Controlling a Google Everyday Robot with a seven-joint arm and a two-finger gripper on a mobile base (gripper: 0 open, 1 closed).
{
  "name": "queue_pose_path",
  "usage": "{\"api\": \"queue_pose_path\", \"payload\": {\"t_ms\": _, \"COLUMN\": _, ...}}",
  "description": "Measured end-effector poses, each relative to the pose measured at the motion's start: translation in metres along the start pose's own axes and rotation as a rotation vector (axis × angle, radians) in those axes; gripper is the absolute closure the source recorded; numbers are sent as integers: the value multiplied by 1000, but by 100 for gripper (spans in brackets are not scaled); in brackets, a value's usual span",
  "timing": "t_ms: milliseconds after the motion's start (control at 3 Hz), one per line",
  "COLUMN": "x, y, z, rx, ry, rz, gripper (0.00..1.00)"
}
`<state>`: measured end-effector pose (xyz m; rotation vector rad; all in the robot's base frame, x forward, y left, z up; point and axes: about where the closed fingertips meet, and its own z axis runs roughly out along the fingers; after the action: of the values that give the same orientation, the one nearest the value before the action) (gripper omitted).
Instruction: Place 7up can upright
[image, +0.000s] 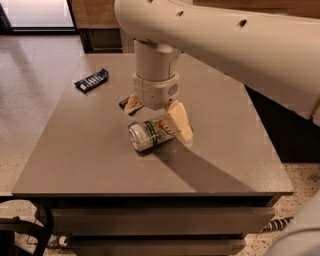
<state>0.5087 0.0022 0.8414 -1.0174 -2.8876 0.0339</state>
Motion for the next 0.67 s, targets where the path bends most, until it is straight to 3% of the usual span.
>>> {"api": "queue_pose_path", "payload": {"t_ms": 333, "x": -2, "y": -3, "z": 6, "rx": -15, "ry": 22, "rz": 26, "gripper": 0}}
{"api": "queue_pose_path", "payload": {"t_ms": 667, "x": -4, "y": -3, "z": 7, "rx": -22, "ry": 24, "rz": -7, "gripper": 13}}
